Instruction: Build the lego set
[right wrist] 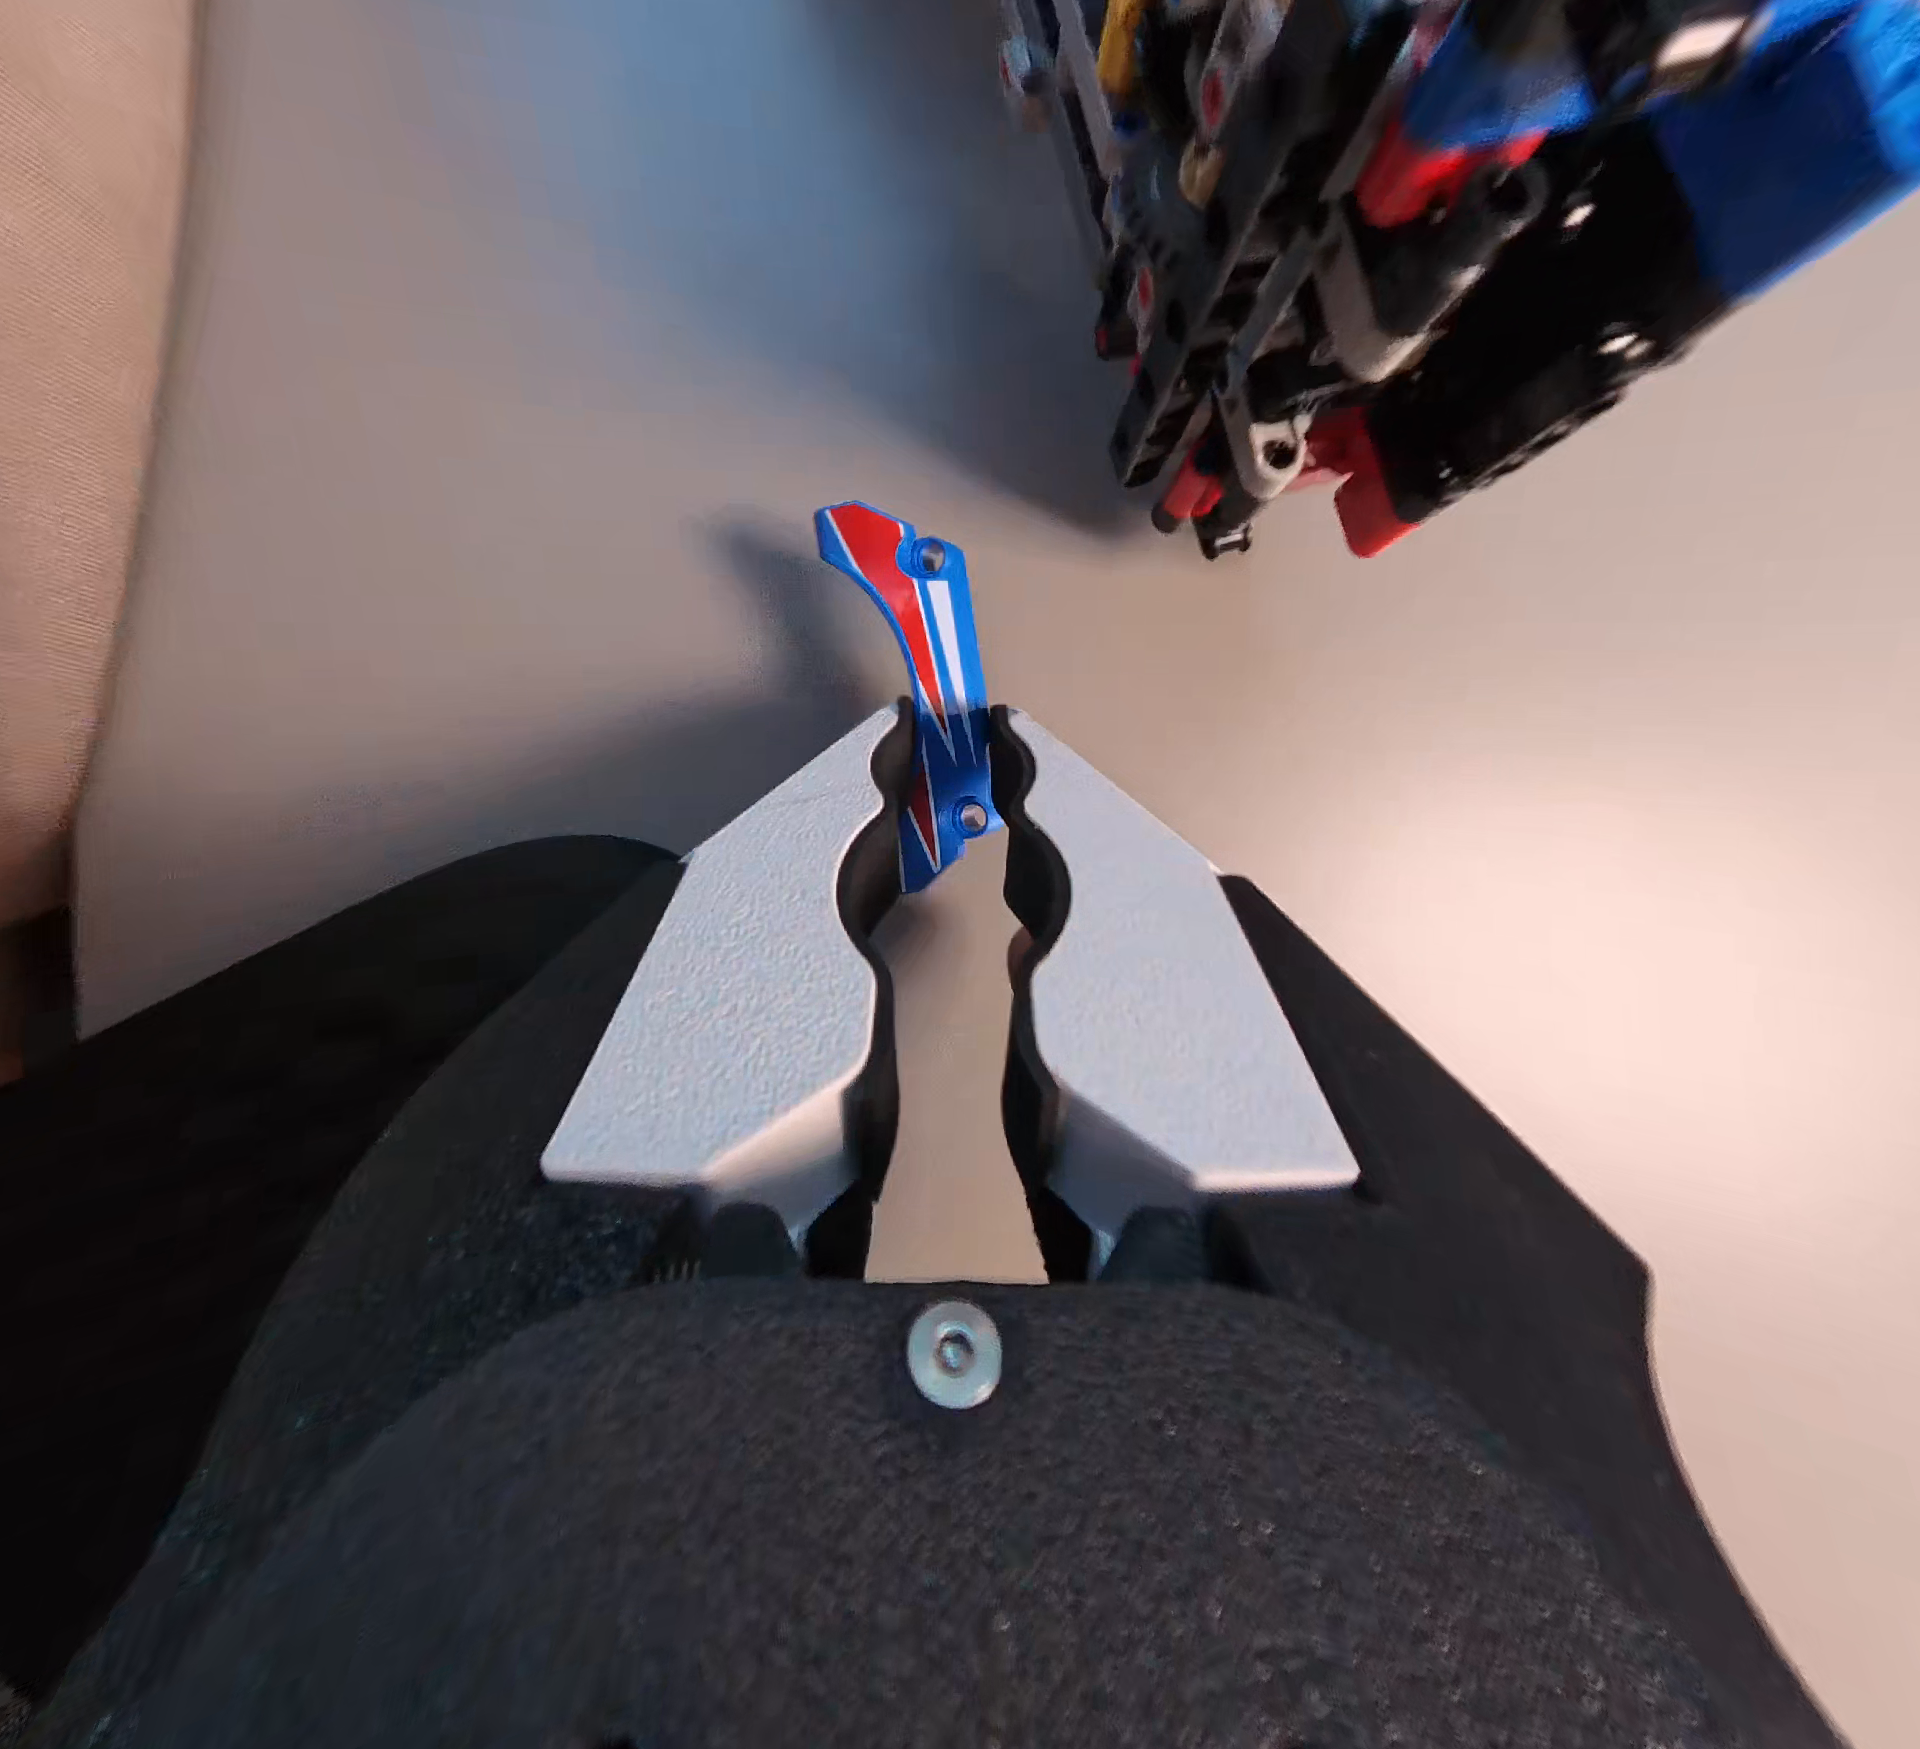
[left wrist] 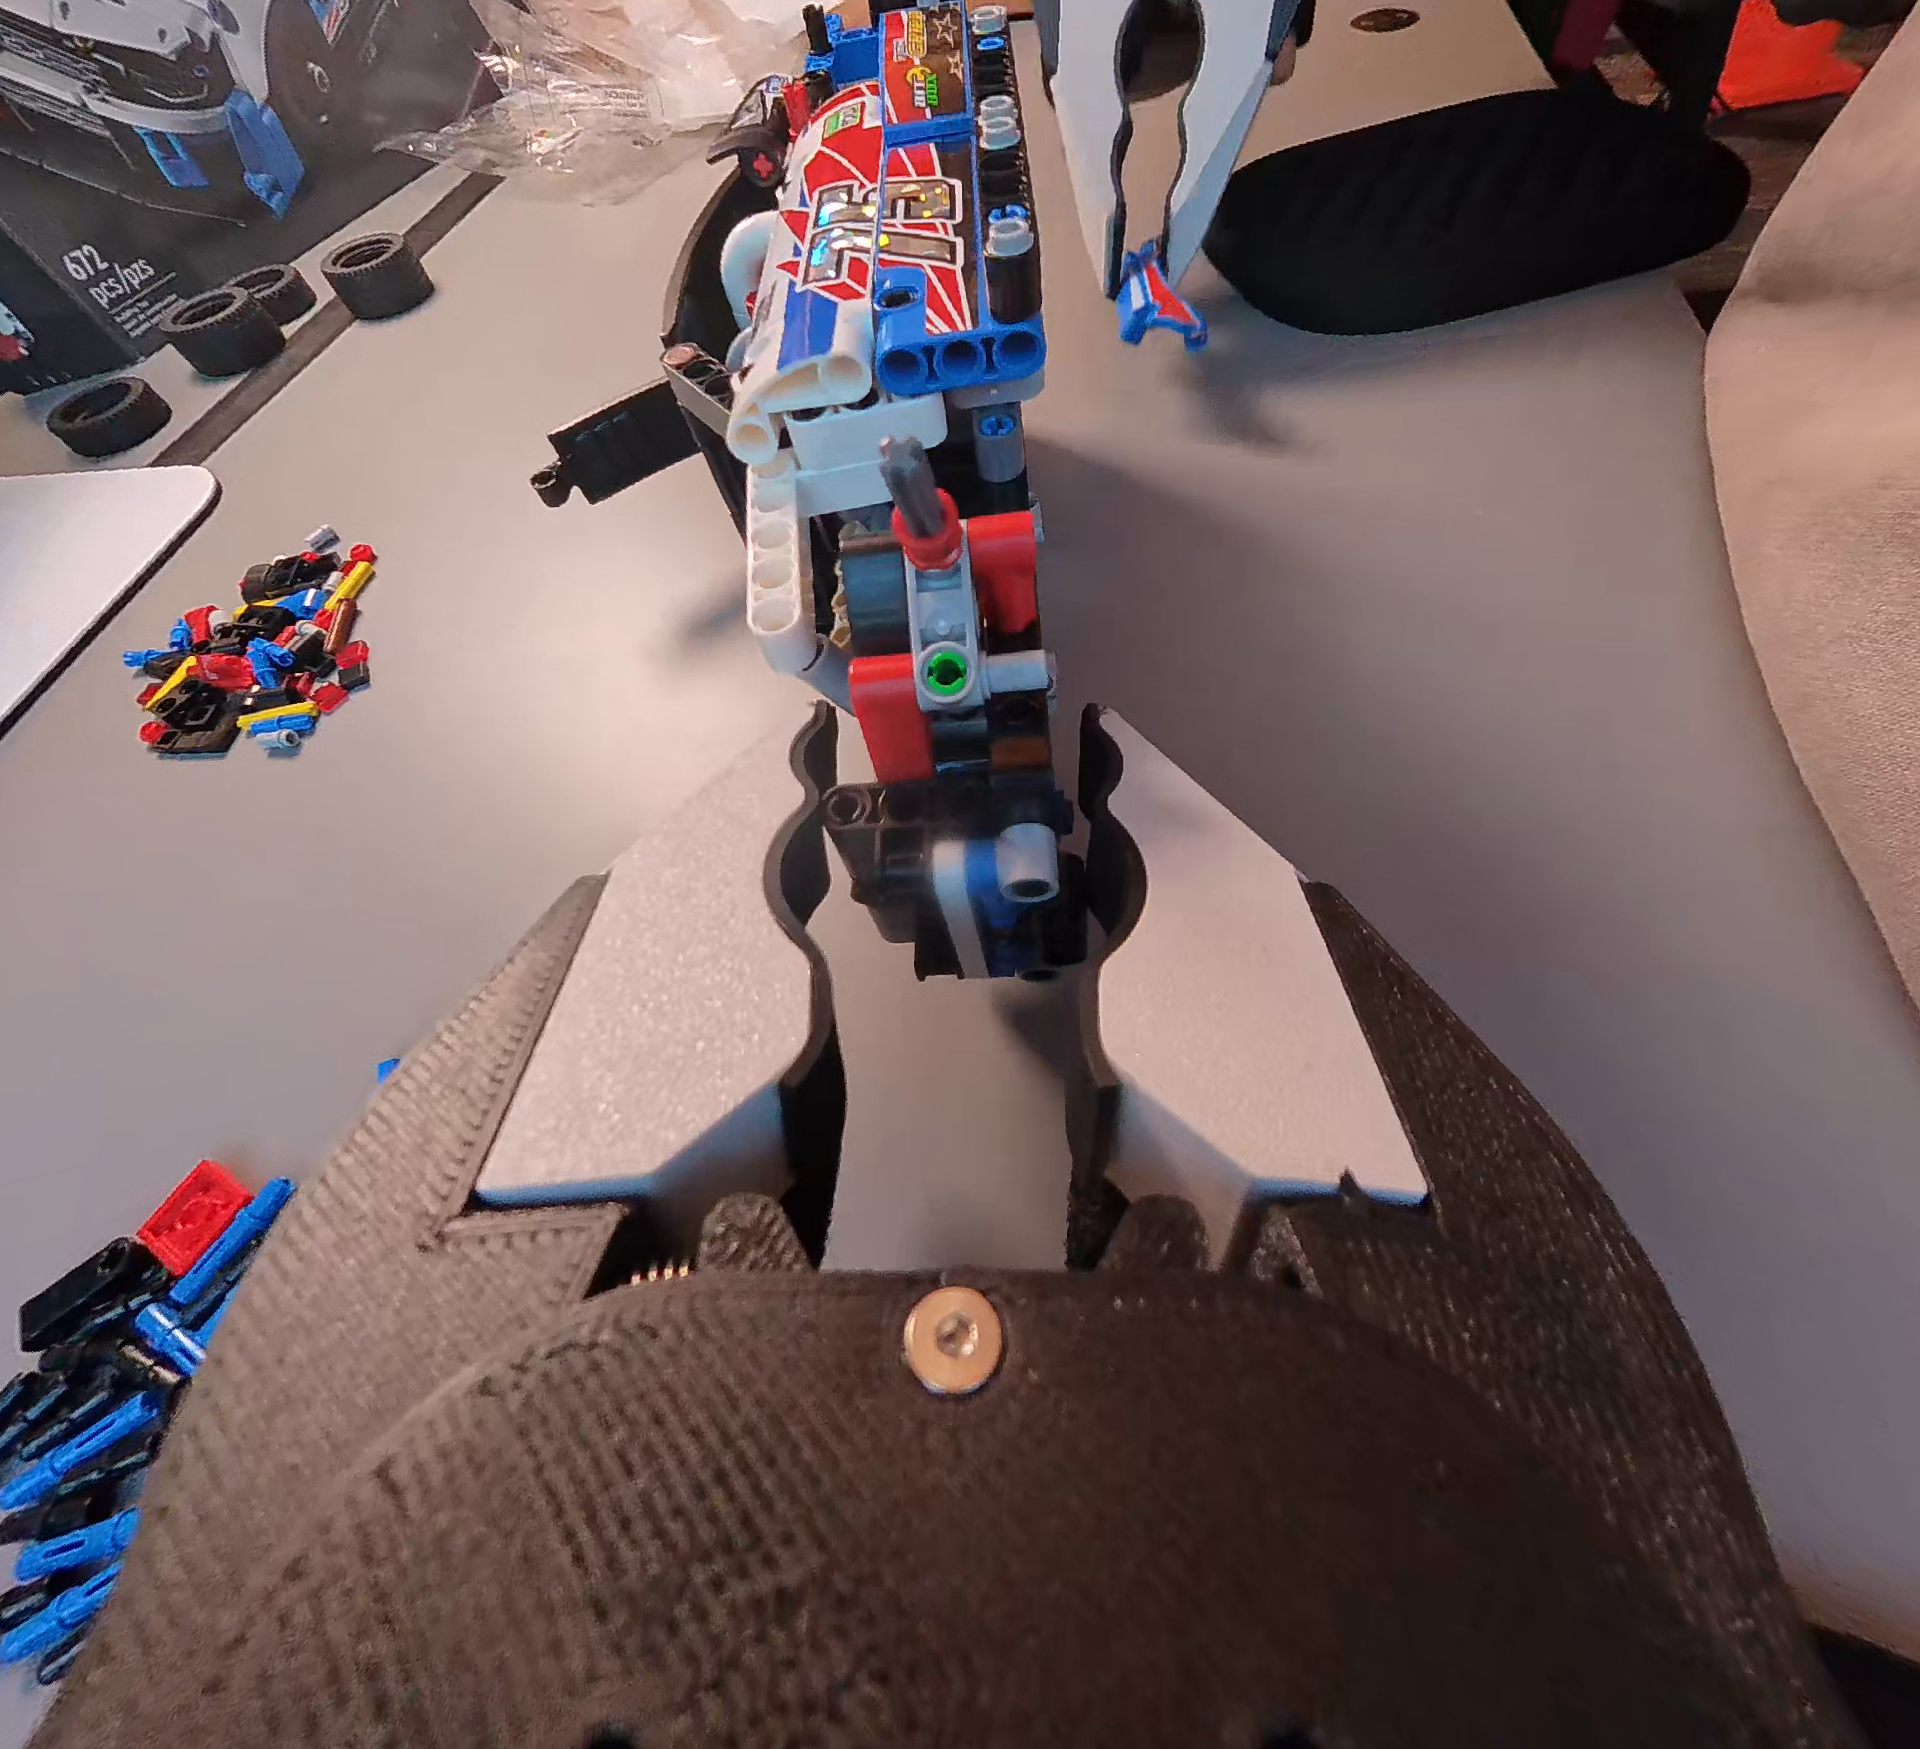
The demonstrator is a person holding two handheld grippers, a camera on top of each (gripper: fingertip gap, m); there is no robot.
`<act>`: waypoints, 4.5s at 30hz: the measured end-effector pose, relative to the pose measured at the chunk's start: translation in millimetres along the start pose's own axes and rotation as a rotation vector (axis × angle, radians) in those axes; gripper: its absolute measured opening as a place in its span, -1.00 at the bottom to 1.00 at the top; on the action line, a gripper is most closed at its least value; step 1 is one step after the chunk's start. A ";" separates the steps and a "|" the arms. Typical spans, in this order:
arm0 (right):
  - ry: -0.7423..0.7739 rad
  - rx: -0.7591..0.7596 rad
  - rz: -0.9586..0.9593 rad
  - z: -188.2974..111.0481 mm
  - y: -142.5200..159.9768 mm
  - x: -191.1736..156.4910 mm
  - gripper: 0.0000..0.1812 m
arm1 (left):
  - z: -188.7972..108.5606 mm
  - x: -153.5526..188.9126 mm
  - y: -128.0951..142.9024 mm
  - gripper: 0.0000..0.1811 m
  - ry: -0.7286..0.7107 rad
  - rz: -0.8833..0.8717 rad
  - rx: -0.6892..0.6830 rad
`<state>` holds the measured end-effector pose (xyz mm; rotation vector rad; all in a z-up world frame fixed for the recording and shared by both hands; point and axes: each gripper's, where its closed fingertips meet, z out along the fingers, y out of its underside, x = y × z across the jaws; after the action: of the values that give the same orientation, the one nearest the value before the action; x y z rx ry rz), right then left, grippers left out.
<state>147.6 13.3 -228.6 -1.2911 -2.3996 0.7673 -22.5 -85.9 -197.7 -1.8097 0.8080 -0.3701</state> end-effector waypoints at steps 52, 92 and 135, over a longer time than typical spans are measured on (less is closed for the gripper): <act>0.047 0.078 -0.117 -31.3 -130.9 48.2 -0.80 | -7.9 8.3 2.0 -0.51 0.041 0.009 0.007; 0.330 -0.112 -0.450 -23.7 -129.2 56.5 -1.00 | -8.3 8.7 5.6 -0.52 -0.033 -0.021 -0.068; 0.467 -0.132 -0.821 -30.8 -128.1 50.8 -1.00 | -7.6 10.5 6.5 -0.53 -0.056 -0.046 -0.080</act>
<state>49.2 7.7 -127.5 -0.3518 -2.2848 0.0559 -21.7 -99.8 -202.2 -1.9075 0.7524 -0.3190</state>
